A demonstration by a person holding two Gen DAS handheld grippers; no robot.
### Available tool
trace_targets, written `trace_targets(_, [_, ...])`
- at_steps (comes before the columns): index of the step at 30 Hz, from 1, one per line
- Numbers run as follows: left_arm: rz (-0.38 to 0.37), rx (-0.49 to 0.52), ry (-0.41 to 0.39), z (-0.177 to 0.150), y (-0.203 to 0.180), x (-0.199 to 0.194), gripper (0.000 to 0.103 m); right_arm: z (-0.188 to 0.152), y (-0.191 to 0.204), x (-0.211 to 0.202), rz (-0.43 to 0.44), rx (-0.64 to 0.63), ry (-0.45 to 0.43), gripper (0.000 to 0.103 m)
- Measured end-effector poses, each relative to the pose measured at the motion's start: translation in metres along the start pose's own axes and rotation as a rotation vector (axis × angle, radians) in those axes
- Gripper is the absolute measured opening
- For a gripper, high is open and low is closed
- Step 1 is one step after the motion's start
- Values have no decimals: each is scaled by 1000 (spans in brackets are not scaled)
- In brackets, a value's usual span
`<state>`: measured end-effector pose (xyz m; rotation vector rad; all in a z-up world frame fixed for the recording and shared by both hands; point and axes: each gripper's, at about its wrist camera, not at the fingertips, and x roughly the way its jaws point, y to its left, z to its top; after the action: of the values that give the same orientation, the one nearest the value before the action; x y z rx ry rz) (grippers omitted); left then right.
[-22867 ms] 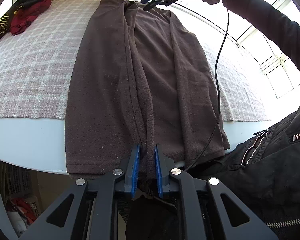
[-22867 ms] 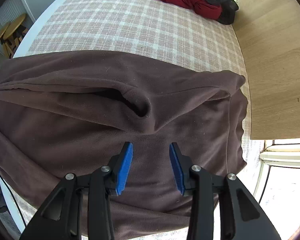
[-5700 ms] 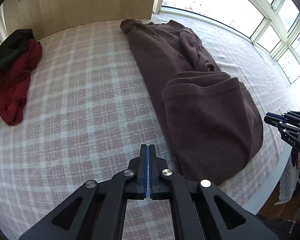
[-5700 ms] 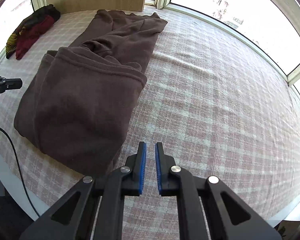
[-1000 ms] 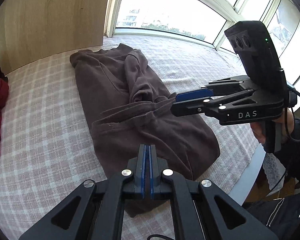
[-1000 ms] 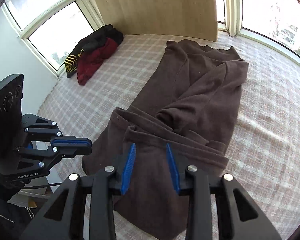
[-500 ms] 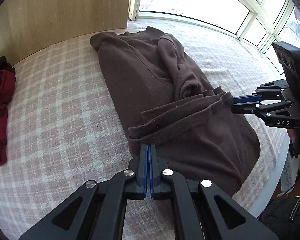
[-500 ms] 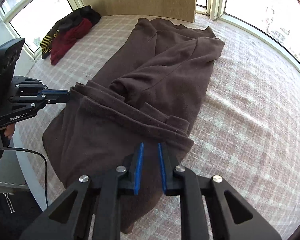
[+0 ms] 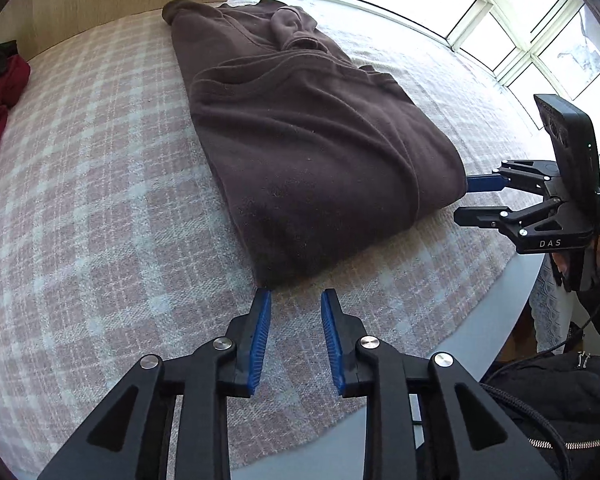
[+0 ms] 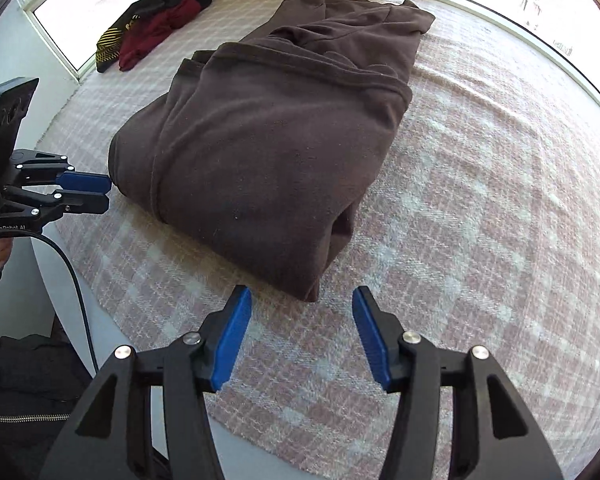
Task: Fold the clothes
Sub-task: 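Grasp the folded bundle with the right gripper while the left gripper grasps its other side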
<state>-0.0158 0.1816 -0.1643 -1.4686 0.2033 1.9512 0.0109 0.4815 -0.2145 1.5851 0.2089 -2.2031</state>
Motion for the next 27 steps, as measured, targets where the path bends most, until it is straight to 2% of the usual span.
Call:
trace_targets(4, [29,-11,-38,6,3,6,32,4,5,10,-43,-33,-4,52])
trace_targets(6, [26,24,-53,8,-2,10,28,6,7,14,-60,-49,-20,52])
trace_targets(9, [13,56,-74,10,-7,9,19,12,3,12,17,-21,-35,31])
trace_targets(11, [-16,30,-90,12,-4,2,16,15,3,6,27,-20,-40,28])
trace_targets(17, [-125,-36,-245,32,9,-57,13,40,-13,-55,147,45,-196,24])
trace_targets(21, [-128,-24,-353,76,20,-95,11,76,-24,-89,171,47,-295,23])
trace_targets(25, [-104,-13,-428,150,37,-112,10,138,-43,-106,174,35,-352,22])
trace_targets(27, [-71,-1,-447,191,50,-107,10,172,-68,-104,170,52,-370,22])
